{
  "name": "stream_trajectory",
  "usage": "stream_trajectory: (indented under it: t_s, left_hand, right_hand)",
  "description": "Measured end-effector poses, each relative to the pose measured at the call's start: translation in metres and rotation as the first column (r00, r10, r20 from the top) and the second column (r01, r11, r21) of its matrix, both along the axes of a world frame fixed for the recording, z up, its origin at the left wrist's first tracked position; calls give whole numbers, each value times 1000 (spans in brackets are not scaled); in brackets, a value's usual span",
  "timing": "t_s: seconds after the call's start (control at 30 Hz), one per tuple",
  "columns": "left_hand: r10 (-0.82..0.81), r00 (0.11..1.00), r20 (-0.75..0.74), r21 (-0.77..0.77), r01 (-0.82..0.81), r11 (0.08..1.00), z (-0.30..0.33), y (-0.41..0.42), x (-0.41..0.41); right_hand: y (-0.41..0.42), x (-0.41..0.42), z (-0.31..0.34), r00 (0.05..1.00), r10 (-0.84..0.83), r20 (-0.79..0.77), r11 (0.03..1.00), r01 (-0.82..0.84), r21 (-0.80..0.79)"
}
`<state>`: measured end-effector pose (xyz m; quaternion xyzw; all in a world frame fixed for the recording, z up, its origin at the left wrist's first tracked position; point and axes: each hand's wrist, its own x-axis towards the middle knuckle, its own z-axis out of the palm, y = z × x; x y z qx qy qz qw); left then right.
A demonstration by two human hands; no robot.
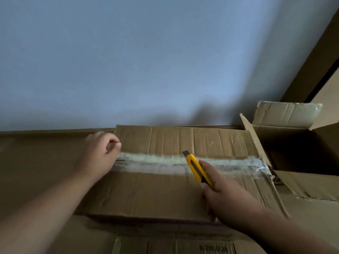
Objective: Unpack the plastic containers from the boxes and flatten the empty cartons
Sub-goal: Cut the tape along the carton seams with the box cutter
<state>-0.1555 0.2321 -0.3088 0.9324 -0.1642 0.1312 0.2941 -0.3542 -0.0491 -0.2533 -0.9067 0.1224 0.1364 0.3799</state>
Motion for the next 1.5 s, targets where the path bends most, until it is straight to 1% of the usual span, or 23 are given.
stream_trajectory:
  t_s: [0.03,0.07,0.1,0.13,0.17,0.2,0.27,0.37,0.5,0.6,0.73,0.83,0.93,1.03,1.17,1.33,1.5]
  left_hand:
    - [120,988,-95,-44,-125,991,-6,15,8]
    - [221,947,-232,-98,-249,964,-11,26,11]
    - [266,883,-387,-162,-349,923,-15,35,12]
    - [228,817,-529,-239,-402,884,-18,39,9]
    - [148,759,-634,-312,-427,849,-20,43,5]
    - [68,716,-695,-365,-433,824,-22,48,0]
    - [-26,657,-753,-401,-427,811,-22,55,-8]
    - [-138,636,-759,-476,-397,785,-23,66,-6]
    - [-217,662,-717,-547,-341,765,-28,70,12]
    - [-315,661,-681,-641,-331,692,-38,64,19]
    - [-372,670,-642,-703,-321,635,-52,57,26]
    - [-389,678,-623,-728,-321,606,-60,56,29]
    - [-402,681,-612,-737,-306,603,-64,57,28]
    - [-408,681,-608,-744,-310,592,-67,56,28]
    - [-438,660,-610,-749,-299,592,-76,60,30]
    - [-526,624,-578,-787,-256,561,-82,68,26]
    - [-525,616,-587,-768,-218,602,-74,70,26]
  right_hand:
    - [18,7,1,999,50,-7,999,-50,-19]
    - [36,14,-1,996,88,-6,996,-88,-16]
    - [53,21,-2,993,118,0,993,-118,5]
    - [69,28,-5,990,143,3,989,-143,28]
    - [85,34,-5,987,162,6,986,-162,49]
    - [99,41,-6,984,177,7,982,-177,71]
    - [123,51,-6,982,190,1,975,-189,121]
    - [150,64,-7,979,205,-1,975,-204,90]
    - [174,79,-8,985,174,-5,978,-173,115]
    - [185,89,-12,991,129,-25,983,-124,138]
    - [196,99,-19,996,87,-27,985,-82,155]
    - [201,104,-23,998,67,-13,993,-65,102]
    - [204,106,-27,998,68,-10,996,-67,53]
    - [208,106,-25,998,59,-32,997,-57,59]
    - [215,110,-16,999,23,-40,989,-17,145]
    - [218,113,-7,997,-46,-69,973,61,225]
    - [219,114,4,994,-37,-104,950,68,306]
